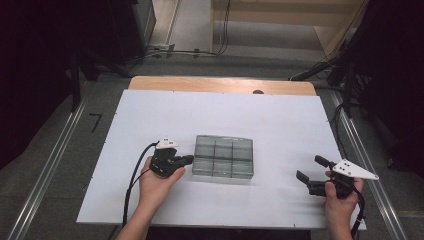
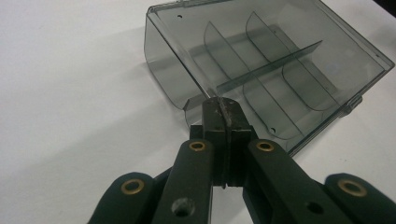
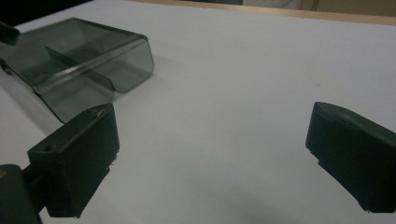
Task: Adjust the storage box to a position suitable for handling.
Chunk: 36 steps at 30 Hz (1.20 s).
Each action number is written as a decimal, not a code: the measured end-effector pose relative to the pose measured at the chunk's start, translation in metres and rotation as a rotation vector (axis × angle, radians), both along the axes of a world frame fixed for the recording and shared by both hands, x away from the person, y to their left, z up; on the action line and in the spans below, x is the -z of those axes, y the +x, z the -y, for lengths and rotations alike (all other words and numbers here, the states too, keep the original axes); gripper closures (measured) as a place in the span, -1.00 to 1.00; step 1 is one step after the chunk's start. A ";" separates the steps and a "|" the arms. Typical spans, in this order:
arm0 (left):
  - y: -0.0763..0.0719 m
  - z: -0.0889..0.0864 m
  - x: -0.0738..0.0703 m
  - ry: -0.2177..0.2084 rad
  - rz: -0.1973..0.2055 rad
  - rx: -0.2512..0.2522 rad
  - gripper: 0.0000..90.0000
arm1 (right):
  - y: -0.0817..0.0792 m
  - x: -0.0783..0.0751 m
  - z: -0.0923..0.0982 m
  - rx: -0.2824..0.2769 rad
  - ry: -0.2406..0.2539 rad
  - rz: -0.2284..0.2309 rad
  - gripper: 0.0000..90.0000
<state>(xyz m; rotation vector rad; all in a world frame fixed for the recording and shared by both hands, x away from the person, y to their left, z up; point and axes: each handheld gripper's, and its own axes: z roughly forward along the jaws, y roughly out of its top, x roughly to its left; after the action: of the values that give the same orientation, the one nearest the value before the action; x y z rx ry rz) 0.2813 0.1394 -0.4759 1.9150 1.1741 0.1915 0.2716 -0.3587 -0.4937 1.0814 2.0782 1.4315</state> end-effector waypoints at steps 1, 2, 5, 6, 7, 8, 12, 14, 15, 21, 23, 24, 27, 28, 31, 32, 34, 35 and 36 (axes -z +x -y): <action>-0.002 0.001 0.001 -0.011 0.001 -0.002 1.00 | 0.001 -0.002 -0.003 -0.014 0.000 -0.004 -0.95; -0.002 0.001 0.001 -0.011 0.001 -0.002 1.00 | 0.002 -0.006 -0.006 -0.021 -0.009 -0.004 -0.93; -0.005 0.005 0.003 -0.021 0.009 0.011 1.00 | 0.003 -0.018 -0.018 -0.055 -0.009 -0.005 -0.83; -0.005 0.005 0.003 -0.021 0.009 0.011 1.00 | 0.004 -0.021 -0.021 -0.059 -0.005 -0.007 -0.76; -0.006 0.006 0.003 -0.017 0.017 0.010 1.00 | 0.005 -0.026 -0.026 -0.059 0.000 -0.009 -0.65; -0.006 0.005 0.003 -0.022 0.017 0.010 1.00 | 0.006 -0.030 -0.029 -0.061 0.007 -0.011 -0.56; -0.011 0.003 0.004 -0.048 0.055 0.018 0.90 | 0.012 -0.045 -0.047 -0.076 0.006 -0.024 -0.11; -0.018 -0.001 0.001 -0.041 0.111 0.012 0.64 | 0.015 -0.051 -0.055 -0.107 -0.001 -0.033 0.20; -0.020 -0.002 0.000 -0.051 0.121 0.011 0.56 | 0.018 -0.055 -0.060 -0.135 -0.007 -0.041 0.32; -0.036 -0.015 0.000 -0.071 0.198 0.008 0.04 | 0.037 -0.068 -0.081 -0.146 -0.008 -0.082 0.75; -0.040 -0.019 0.002 -0.084 0.209 0.009 -0.08 | 0.043 -0.070 -0.086 -0.161 -0.006 -0.099 0.84; -0.040 -0.019 0.002 -0.084 0.209 0.009 -0.17 | 0.043 -0.070 -0.086 -0.161 -0.006 -0.099 0.84; -0.046 -0.026 0.005 -0.091 0.230 0.011 -0.26 | 0.053 -0.073 -0.101 -0.181 -0.049 -0.123 0.96; -0.047 -0.029 0.006 -0.095 0.234 0.011 -0.41 | 0.060 -0.075 -0.111 -0.189 -0.076 -0.138 0.96; -0.050 -0.035 0.011 -0.116 0.238 0.009 -0.56 | 0.071 -0.075 -0.125 -0.218 -0.103 -0.178 0.96; -0.051 -0.036 0.013 -0.117 0.244 0.009 -0.56 | 0.071 -0.075 -0.125 -0.218 -0.103 -0.178 0.96; -0.052 -0.036 0.015 -0.118 0.242 0.011 -0.77 | 0.081 -0.077 -0.140 -0.247 -0.135 -0.201 0.96; -0.052 -0.036 0.016 -0.116 0.246 0.012 -0.77 | 0.081 -0.077 -0.140 -0.247 -0.135 -0.201 0.96; -0.052 -0.036 0.017 -0.127 0.246 0.016 -0.87 | 0.088 -0.078 -0.149 -0.255 -0.152 -0.217 0.96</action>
<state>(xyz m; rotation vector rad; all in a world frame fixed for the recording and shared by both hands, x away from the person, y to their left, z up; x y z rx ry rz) 0.2292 0.1753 -0.4932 1.7344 0.9830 0.3270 0.3596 -0.2100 -0.4157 0.9759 2.5114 1.2878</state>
